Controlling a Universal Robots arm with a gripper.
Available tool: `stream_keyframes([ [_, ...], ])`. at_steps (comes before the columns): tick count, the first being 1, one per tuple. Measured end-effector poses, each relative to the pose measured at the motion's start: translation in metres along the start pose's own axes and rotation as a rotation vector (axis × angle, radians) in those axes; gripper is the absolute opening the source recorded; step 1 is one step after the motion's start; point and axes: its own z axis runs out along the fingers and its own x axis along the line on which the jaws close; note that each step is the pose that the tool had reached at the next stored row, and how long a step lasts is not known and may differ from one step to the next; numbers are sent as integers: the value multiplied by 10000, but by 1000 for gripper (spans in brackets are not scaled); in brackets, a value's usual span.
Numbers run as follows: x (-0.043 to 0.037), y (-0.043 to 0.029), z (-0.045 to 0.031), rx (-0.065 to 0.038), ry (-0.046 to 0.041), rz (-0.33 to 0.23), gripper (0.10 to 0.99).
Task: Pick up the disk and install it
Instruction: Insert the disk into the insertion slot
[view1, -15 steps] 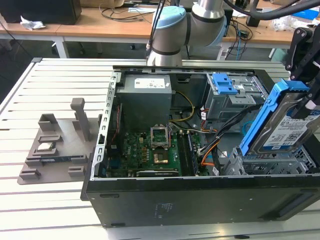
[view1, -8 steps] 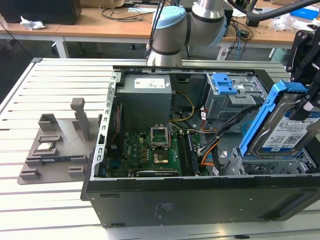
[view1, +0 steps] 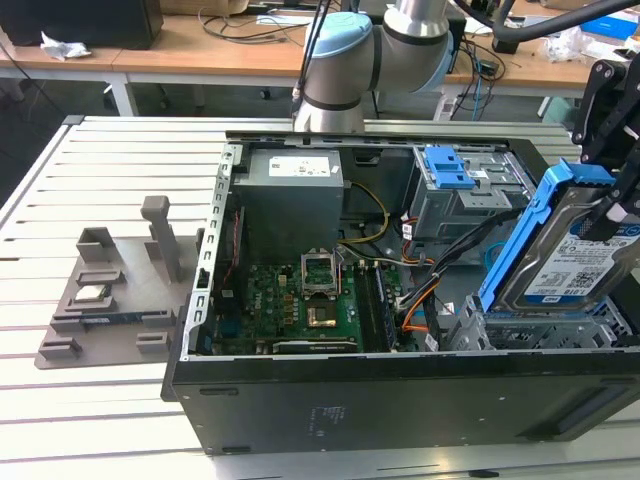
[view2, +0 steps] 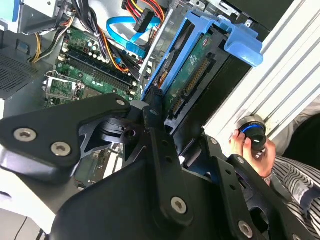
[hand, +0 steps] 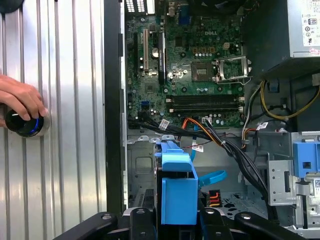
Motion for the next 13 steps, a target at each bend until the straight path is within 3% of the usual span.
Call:
stream_keyframes([
  [10,-42,-8,16,2,7,-108,361],
  [13,-57,-15,56,3,10,-137,361],
])
